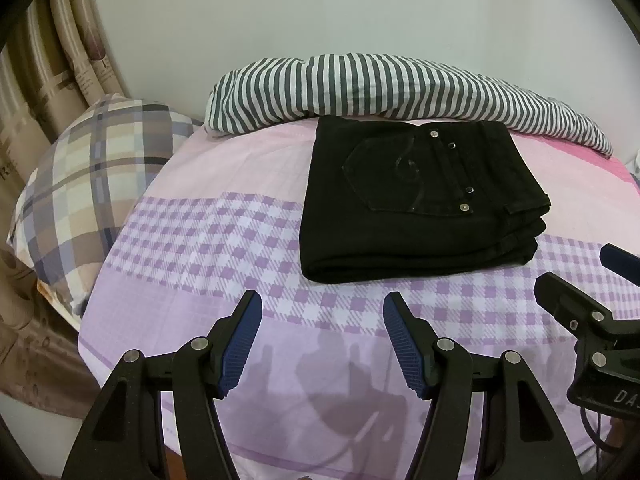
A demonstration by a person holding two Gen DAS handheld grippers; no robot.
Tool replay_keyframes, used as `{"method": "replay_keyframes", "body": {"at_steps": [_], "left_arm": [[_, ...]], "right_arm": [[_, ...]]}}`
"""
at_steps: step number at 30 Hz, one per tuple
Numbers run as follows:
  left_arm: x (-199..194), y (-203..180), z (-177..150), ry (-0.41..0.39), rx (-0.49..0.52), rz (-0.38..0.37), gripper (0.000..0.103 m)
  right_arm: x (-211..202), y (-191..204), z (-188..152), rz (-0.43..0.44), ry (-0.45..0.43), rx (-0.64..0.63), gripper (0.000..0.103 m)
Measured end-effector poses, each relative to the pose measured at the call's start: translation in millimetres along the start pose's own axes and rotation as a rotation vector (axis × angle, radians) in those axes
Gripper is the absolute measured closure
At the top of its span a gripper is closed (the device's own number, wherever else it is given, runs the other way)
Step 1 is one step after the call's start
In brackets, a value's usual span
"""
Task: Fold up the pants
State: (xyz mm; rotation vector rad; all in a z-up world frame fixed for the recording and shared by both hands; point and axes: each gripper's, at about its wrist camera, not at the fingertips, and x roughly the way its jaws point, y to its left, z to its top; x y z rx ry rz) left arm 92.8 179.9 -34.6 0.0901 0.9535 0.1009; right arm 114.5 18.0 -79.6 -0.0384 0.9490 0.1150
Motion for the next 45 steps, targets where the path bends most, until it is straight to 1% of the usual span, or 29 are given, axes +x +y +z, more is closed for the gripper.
{"method": "replay_keyframes", "body": {"at_steps": [9, 25, 35, 45], "left_arm": [[1.4, 1.5, -1.6, -0.003, 0.008, 0.019, 0.039], [2.3, 0.7, -0.5, -0.001, 0.012, 0.027, 0.039], [4.9, -0.7, -0.7, -0.003, 0.032, 0.061, 0.039], [4.4, -1.8, -1.5, -0.009, 0.039, 0.072, 0.039]], "right_arm": [[5.4, 2.6, -2.3, 0.003, 0.022, -0.011, 0.001], [9.8, 2.7, -4.3, 0.000, 0.037, -0.017, 0.001], [12.1, 2.8, -5.7, 0.002, 0.042, -0.020, 0.001], [14.6, 3.2, -8.5, 0.006, 0.048, -0.017, 0.001]]}}
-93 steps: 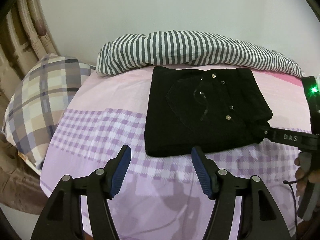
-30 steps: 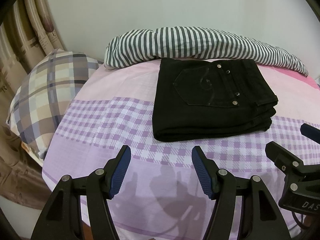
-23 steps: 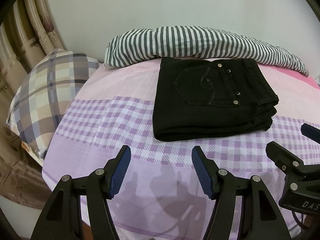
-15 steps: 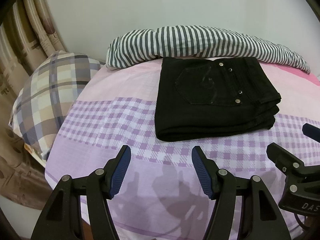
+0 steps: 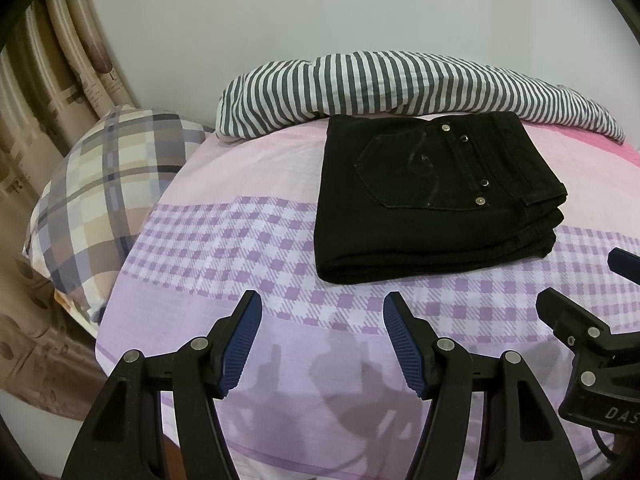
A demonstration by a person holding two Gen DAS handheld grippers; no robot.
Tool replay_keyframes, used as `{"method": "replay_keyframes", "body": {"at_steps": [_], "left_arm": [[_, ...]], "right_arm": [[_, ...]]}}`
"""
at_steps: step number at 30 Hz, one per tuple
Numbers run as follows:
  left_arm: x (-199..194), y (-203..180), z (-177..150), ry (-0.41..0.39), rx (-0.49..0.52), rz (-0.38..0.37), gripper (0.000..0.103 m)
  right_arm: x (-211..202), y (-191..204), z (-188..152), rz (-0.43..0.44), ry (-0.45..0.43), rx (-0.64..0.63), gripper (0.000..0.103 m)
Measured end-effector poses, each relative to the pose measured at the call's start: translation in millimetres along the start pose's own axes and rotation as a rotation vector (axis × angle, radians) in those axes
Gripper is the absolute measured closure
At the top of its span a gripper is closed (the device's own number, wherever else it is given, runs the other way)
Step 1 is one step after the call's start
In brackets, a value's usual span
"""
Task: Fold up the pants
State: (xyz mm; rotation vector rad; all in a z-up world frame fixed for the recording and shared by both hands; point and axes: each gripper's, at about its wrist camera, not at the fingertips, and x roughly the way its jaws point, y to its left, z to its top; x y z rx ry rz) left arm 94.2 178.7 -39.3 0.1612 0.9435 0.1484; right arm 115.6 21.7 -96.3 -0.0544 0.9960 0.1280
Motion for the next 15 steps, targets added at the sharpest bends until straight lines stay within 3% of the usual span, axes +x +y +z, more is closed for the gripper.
{"method": "replay_keyframes", "body": {"at_steps": [15], "left_arm": [[1.5, 0.5, 0.5, -0.001, 0.006, 0.012, 0.039]], "right_arm": [[2.5, -3.5, -2.4, 0.014, 0.016, 0.019, 0.001]]}}
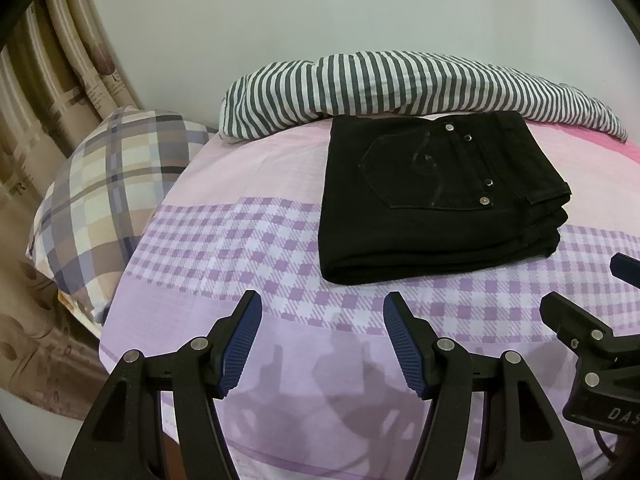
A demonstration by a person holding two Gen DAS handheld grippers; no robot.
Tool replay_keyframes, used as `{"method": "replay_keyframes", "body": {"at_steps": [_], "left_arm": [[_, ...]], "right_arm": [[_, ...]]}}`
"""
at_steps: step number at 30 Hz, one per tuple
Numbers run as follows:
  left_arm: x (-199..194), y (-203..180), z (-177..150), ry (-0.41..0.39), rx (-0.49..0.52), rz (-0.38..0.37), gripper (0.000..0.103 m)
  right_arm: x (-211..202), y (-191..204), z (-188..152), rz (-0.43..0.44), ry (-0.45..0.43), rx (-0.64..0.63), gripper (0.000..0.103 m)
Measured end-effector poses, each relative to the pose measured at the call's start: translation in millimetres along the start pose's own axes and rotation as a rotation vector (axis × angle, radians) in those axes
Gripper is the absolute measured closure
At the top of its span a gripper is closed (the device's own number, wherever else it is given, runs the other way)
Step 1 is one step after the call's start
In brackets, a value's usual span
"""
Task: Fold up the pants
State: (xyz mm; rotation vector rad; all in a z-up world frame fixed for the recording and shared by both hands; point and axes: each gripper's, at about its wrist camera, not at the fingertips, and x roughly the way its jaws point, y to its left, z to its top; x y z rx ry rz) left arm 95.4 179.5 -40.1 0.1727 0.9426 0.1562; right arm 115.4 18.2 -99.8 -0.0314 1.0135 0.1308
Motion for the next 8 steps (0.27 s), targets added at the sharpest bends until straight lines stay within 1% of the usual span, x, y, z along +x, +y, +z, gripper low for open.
{"method": "replay_keyframes", "body": {"at_steps": [8], "left_arm": [[-1.1, -1.8, 0.4, -0.002, 0.005, -0.012, 0.039]], "right_arm": [[0.1, -1.3, 0.0, 0.001, 0.004, 0.005, 0.001]]}}
